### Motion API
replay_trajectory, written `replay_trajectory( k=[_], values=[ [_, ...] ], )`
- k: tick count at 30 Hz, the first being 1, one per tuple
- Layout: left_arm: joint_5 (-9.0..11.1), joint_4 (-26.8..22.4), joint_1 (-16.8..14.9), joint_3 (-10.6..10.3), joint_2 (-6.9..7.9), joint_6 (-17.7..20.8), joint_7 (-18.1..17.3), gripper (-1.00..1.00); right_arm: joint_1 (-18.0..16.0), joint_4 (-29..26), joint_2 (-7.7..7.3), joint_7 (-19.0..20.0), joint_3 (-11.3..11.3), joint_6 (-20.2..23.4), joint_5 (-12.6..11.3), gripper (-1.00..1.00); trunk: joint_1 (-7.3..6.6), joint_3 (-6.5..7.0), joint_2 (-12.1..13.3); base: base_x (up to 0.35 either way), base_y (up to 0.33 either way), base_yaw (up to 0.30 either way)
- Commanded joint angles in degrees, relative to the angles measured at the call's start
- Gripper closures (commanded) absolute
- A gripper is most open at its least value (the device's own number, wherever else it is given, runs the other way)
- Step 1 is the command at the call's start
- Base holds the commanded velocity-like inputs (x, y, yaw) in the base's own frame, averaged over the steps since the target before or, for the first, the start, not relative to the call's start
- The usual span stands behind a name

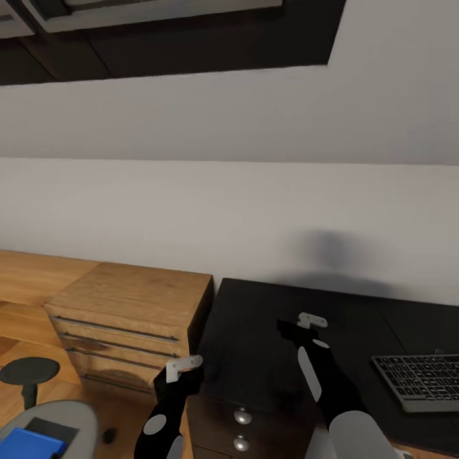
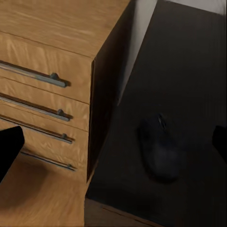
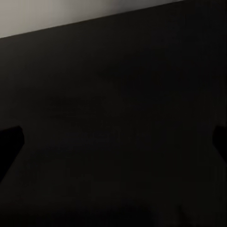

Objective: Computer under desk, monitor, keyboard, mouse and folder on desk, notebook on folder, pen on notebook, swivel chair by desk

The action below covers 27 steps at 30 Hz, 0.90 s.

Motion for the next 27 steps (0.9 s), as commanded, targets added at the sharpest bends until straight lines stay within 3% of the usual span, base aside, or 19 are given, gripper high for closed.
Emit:
replay_trajectory(
  k=[1, 27],
  values=[
    [0.46, -0.09, -0.04, -0.10, 0.03, 0.19, 0.43, -1.00, -0.04, -0.08, 0.03, -0.24, -0.05, 0.21, -0.60, -1.00, 0.03, -0.04, -0.04, 0.267, 0.000, -0.251],
    [0.45, 0.08, -0.04, -0.27, 0.03, 0.26, 0.40, -1.00, -0.04, 0.08, 0.01, -0.19, -0.07, 0.06, -0.54, -1.00, 0.03, 0.62, -0.04, 0.037, 0.000, -0.241]
  ],
)
